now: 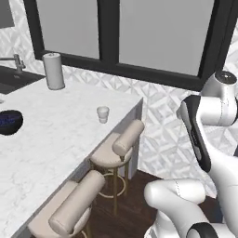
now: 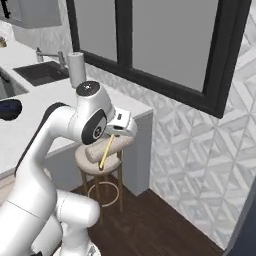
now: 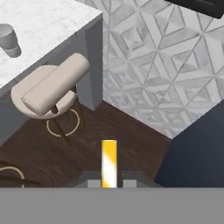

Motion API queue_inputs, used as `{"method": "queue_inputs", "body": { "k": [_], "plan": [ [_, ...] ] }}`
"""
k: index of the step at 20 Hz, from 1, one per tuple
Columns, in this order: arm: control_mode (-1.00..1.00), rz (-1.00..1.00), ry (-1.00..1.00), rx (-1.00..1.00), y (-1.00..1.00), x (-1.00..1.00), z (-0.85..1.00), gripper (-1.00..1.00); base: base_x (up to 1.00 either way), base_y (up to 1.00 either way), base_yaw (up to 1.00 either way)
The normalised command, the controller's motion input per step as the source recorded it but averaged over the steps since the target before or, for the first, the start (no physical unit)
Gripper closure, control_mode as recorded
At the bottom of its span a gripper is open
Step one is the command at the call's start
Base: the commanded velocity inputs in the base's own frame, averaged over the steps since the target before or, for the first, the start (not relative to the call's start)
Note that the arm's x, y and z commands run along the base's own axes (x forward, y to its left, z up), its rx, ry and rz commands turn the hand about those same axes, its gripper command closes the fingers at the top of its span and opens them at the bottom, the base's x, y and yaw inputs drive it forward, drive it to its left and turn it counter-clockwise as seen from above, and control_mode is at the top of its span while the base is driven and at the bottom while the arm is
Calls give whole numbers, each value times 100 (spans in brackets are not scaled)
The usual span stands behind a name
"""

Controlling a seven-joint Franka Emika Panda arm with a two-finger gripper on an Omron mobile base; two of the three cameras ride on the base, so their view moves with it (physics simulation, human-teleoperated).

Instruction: Take a straw from the drawer in front and place it inside the glass cup on the dining counter.

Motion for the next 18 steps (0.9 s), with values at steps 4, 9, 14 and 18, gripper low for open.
{"method": "queue_inputs", "body": {
  "k": [4,9,14,18],
  "plan": [
    [100,0,0,0,0,0,0,100,1,-51,74],
    [100,0,0,0,0,0,0,100,1,-51,75],
    [100,0,0,0,0,0,0,100,1,-78,65],
    [100,0,0,0,0,0,0,100,-6,-100,47]
  ]
}}
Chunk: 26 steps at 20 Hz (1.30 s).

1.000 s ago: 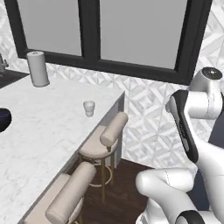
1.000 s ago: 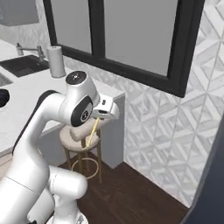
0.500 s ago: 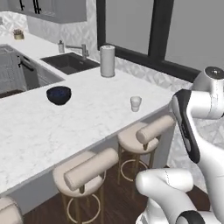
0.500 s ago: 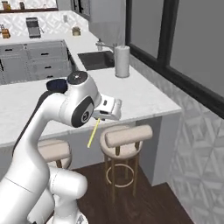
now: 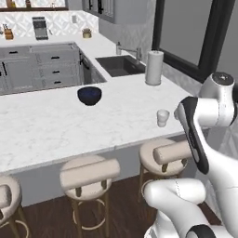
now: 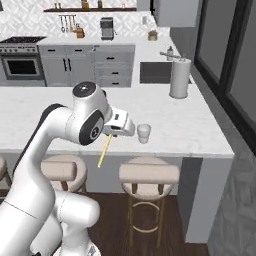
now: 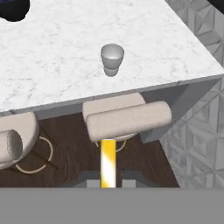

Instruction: Take a straw from the drawer in front and place it inside the glass cup on the dining counter.

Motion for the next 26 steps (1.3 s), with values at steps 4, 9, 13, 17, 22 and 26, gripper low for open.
{"method": "queue_inputs", "body": {
  "k": [4,9,13,17,22,26],
  "plan": [
    [100,0,0,0,0,0,0,100,-1,-98,39],
    [100,0,0,0,0,0,0,100,10,-65,31],
    [100,0,0,0,0,0,0,100,53,-36,17],
    [100,0,0,0,0,0,0,100,100,0,1],
    [-100,0,0,0,5,3,5,100,61,1,0],
    [-100,-6,-24,-8,80,0,49,100,0,0,0]
  ]
}}
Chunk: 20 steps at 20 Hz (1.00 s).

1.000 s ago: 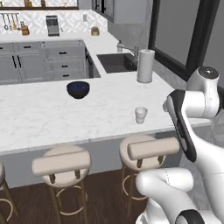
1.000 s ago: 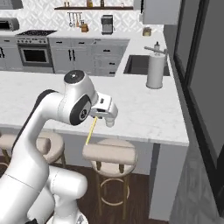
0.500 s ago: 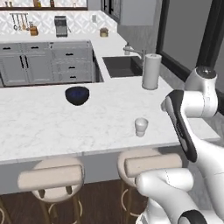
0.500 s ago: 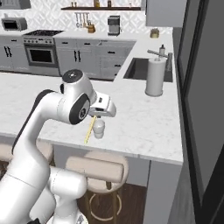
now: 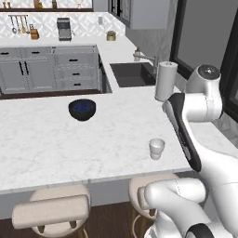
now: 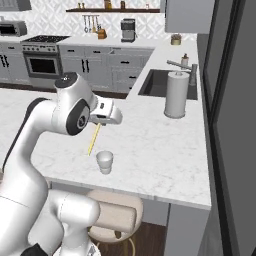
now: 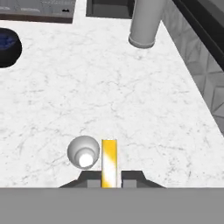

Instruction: Take a straw from the drawer in front and place it inside the glass cup on the dining counter.

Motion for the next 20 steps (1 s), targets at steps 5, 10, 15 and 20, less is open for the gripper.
{"method": "queue_inputs", "body": {
  "k": [5,10,15,20],
  "plan": [
    [-100,-26,-31,-20,94,4,24,100,0,0,0],
    [-100,-34,-30,-21,57,41,-5,100,0,0,0],
    [-100,-27,-23,-16,12,66,-28,100,0,0,0],
    [-100,-25,-10,-17,-1,54,-37,100,0,0,0]
  ]
}}
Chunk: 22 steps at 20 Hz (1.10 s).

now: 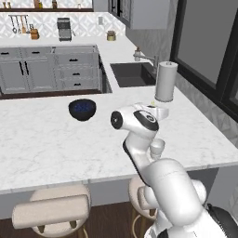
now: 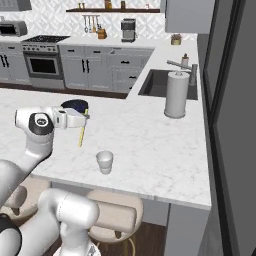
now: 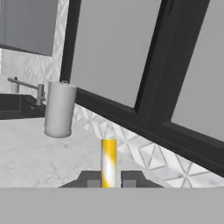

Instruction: Take a straw from the drawer in front and place it inside the glass cup on the dining counter.

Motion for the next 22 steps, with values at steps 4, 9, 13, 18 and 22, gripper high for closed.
{"method": "queue_inputs", "body": {
  "k": [4,9,13,18,22],
  "plan": [
    [-100,-24,-2,-17,-18,22,-22,100,0,0,0],
    [-100,-21,0,-8,-31,26,-14,100,0,0,0],
    [-100,-14,0,-1,-21,14,-34,100,0,0,0],
    [-100,-11,0,0,-8,1,-39,100,0,0,0],
    [-100,-13,-3,-1,-29,17,-14,100,0,0,0]
  ]
}}
